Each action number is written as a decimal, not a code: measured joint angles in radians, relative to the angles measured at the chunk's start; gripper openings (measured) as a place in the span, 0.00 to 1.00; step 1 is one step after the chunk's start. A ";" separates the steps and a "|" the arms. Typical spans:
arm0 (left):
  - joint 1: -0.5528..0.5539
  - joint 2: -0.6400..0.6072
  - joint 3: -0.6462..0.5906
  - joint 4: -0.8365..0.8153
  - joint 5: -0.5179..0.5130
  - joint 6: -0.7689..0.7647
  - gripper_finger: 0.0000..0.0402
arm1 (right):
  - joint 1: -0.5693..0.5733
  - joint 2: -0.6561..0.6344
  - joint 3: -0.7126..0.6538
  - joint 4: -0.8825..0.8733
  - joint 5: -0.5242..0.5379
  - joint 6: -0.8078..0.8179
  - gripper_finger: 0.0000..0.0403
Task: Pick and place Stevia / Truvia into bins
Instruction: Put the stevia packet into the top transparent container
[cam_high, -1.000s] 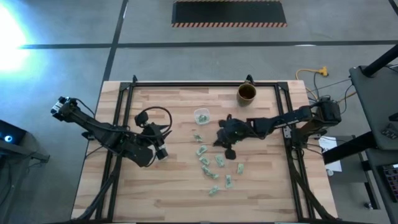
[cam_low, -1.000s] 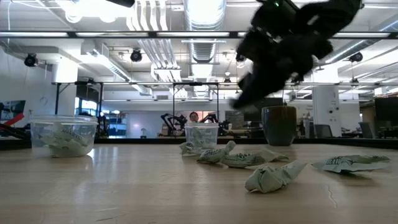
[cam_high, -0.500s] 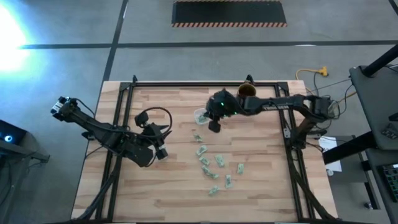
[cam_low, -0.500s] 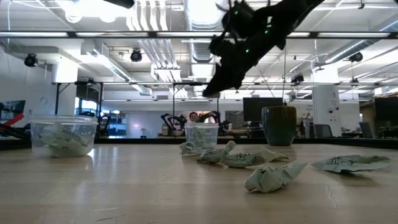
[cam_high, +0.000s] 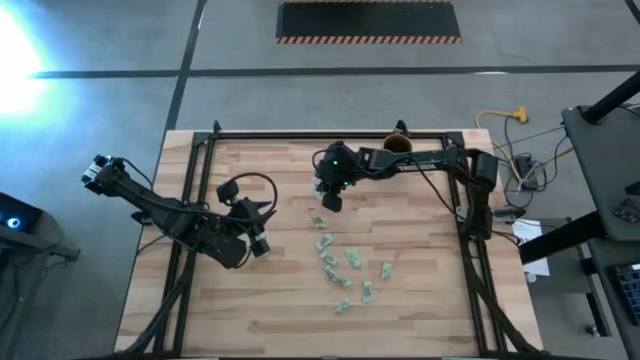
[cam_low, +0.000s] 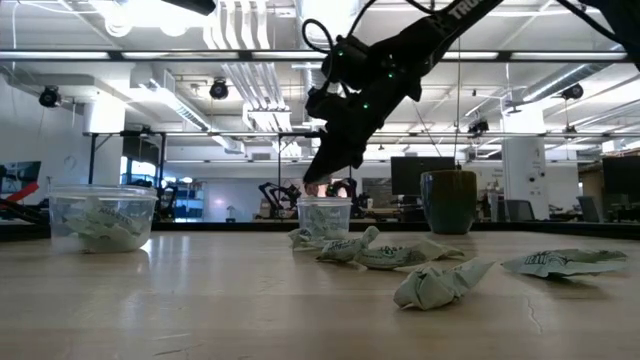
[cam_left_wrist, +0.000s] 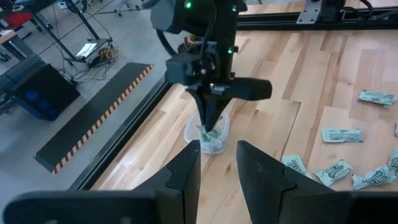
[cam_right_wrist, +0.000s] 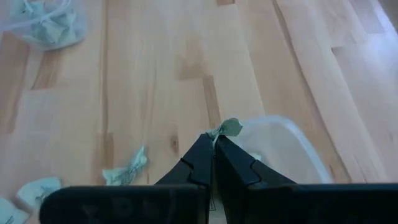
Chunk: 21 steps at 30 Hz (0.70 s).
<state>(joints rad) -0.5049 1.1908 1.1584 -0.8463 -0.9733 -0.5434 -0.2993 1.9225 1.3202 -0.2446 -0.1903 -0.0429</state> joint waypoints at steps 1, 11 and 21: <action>0.000 0.000 0.000 0.000 0.000 0.000 0.22 | -0.003 0.006 0.008 -0.005 0.002 -0.007 0.02; 0.000 0.000 0.000 0.000 0.001 0.000 0.22 | -0.050 0.019 0.007 -0.038 0.007 -0.018 0.02; 0.001 0.000 0.000 0.000 0.000 0.000 0.22 | -0.058 0.019 0.009 -0.040 0.007 -0.050 0.17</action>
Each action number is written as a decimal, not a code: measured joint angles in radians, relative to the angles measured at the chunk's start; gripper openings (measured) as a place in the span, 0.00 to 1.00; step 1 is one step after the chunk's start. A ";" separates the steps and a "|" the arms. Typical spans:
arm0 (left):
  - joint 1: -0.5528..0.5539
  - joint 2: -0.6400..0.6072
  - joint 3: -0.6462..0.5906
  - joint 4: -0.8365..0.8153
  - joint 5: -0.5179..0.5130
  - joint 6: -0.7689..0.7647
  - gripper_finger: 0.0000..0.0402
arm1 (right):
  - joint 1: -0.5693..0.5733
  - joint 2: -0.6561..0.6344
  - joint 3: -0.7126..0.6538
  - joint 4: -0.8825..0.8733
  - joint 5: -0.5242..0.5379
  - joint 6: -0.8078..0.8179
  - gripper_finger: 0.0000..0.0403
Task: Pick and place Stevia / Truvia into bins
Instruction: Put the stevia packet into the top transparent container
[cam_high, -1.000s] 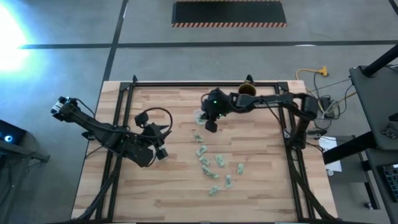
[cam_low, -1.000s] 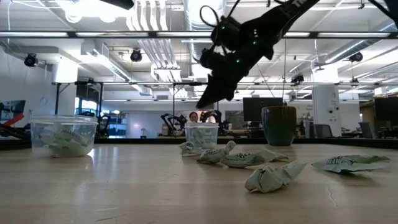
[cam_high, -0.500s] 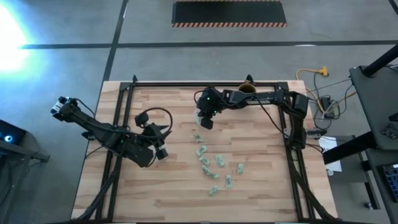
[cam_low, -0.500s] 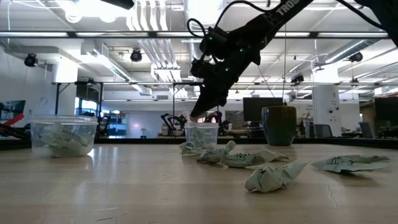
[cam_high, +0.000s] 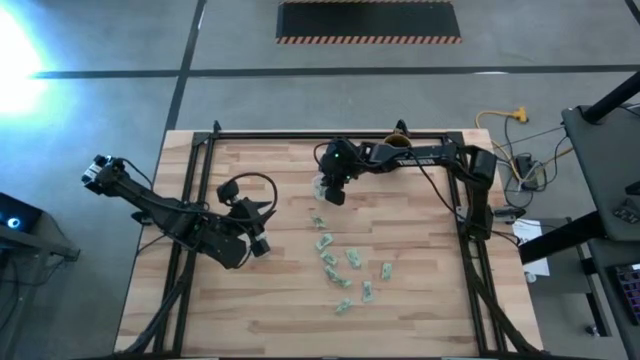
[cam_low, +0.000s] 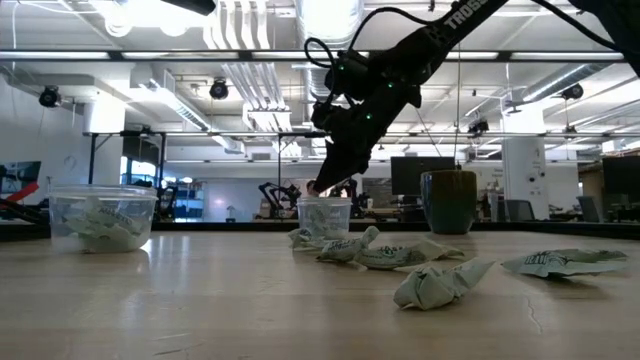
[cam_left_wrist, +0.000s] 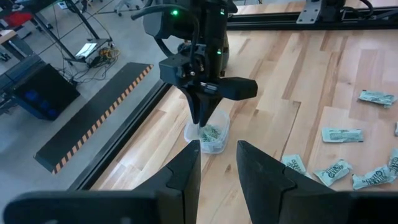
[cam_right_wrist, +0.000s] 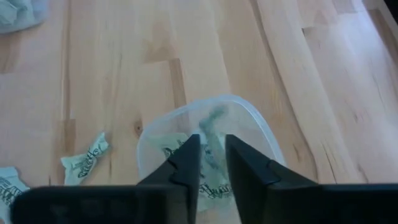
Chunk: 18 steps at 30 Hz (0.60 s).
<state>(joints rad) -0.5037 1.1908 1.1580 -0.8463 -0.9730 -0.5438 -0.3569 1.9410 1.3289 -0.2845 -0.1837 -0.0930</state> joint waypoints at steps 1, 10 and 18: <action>0.000 0.000 0.000 0.000 0.000 0.000 0.22 | 0.000 0.000 0.000 0.000 0.000 0.002 0.20; 0.000 0.000 0.000 0.000 0.000 0.000 0.22 | 0.002 -0.039 0.000 -0.065 -0.007 -0.022 0.34; 0.000 0.000 0.000 0.001 0.000 0.000 0.22 | 0.042 -0.141 -0.011 -0.241 -0.164 -0.086 0.33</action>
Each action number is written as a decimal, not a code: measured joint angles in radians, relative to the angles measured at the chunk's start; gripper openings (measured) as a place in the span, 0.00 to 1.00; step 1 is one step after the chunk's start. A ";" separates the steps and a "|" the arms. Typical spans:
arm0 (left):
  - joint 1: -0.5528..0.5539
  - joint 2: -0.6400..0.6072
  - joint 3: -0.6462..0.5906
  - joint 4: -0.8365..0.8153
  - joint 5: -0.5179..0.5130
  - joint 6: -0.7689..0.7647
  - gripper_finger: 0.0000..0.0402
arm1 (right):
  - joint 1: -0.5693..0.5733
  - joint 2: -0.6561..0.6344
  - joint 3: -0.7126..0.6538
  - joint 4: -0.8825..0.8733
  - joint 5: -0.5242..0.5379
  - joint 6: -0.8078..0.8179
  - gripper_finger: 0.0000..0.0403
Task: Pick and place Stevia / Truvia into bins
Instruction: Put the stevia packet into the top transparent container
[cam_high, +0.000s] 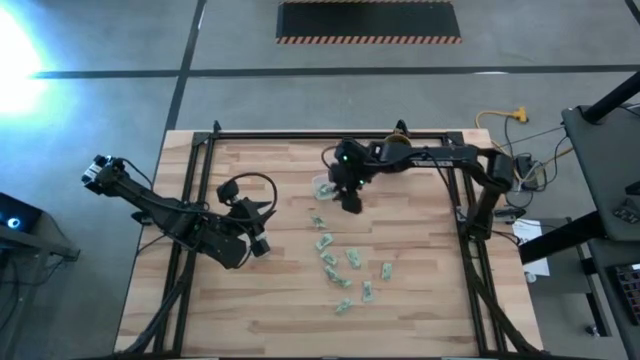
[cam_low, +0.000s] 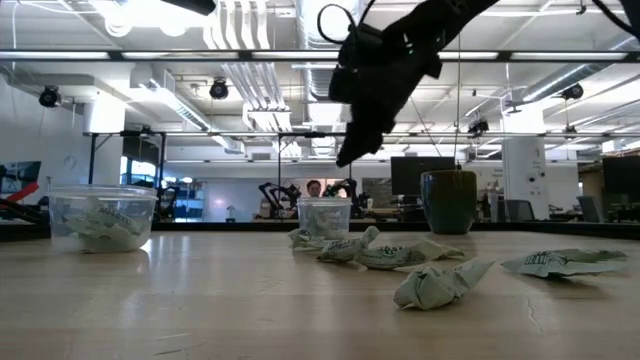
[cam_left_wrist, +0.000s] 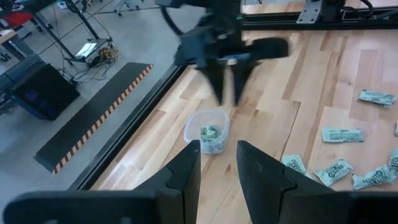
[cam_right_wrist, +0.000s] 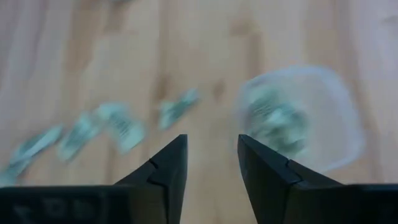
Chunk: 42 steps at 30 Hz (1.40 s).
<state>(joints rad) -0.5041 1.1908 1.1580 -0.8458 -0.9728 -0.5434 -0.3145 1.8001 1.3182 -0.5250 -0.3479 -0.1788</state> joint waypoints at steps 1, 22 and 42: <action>0.000 0.000 0.000 0.000 0.000 0.000 0.22 | 0.011 -0.013 -0.004 -0.036 -0.008 -0.013 0.32; 0.000 0.000 -0.002 0.000 0.000 0.002 0.22 | 0.271 -0.088 -0.247 -0.085 -0.039 -0.041 0.24; 0.000 0.000 -0.002 0.009 0.003 0.001 0.22 | 0.494 -0.341 -0.541 -0.014 -0.003 -0.044 0.21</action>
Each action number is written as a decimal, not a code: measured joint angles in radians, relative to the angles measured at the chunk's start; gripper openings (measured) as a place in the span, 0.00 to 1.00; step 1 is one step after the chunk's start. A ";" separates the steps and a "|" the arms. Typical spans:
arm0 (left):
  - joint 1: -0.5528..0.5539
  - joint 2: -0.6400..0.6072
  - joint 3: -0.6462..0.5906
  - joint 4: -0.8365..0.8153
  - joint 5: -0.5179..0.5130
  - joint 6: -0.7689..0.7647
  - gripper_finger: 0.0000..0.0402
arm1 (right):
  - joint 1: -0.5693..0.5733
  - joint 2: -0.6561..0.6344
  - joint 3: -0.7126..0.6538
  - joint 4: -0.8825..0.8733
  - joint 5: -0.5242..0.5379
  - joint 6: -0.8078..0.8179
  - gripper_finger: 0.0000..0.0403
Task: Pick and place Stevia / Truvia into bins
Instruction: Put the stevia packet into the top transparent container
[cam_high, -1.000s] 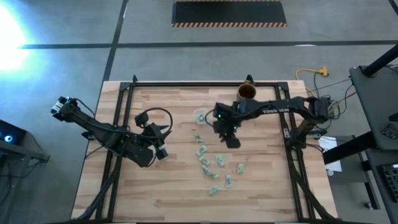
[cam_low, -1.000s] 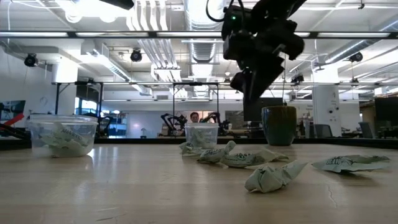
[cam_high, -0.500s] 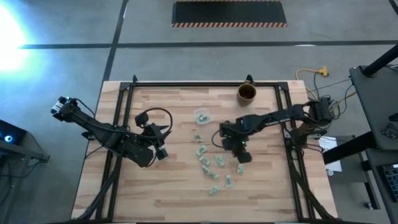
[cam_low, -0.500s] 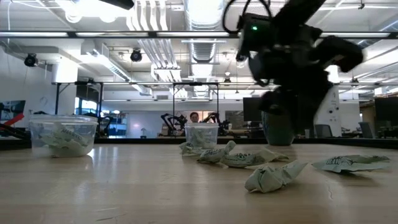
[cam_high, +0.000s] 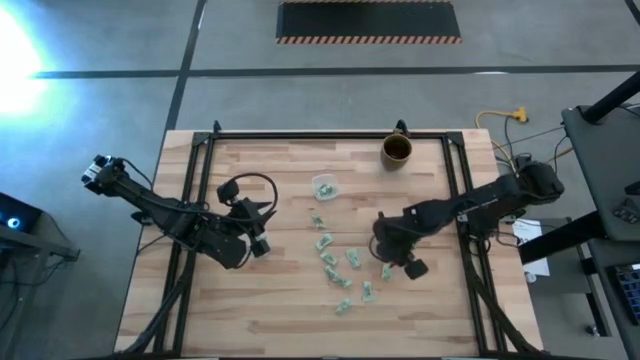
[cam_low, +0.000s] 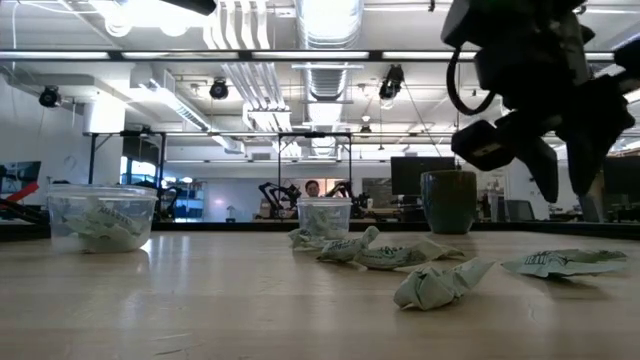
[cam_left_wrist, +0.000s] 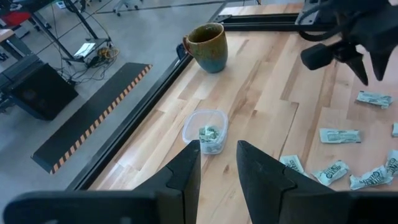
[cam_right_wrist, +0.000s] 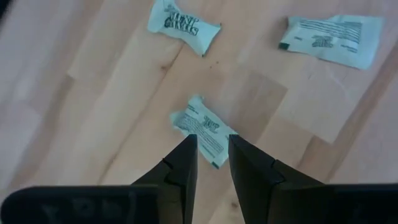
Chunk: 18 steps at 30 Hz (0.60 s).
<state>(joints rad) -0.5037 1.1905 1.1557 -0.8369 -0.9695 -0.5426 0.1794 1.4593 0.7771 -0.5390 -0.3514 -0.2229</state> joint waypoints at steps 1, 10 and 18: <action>0.000 0.000 0.000 0.000 0.000 0.000 0.22 | 0.014 0.000 -0.004 0.007 0.029 -0.006 0.20; 0.000 0.000 0.000 0.019 0.000 -0.002 0.22 | 0.080 0.047 -0.013 0.068 0.115 -0.094 0.25; 0.000 0.000 0.000 0.037 0.004 -0.003 0.22 | 0.088 0.085 -0.030 0.137 0.059 -0.094 0.38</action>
<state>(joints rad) -0.5037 1.1908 1.1557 -0.7994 -0.9653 -0.5453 0.2675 1.5441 0.7472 -0.4018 -0.2929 -0.3169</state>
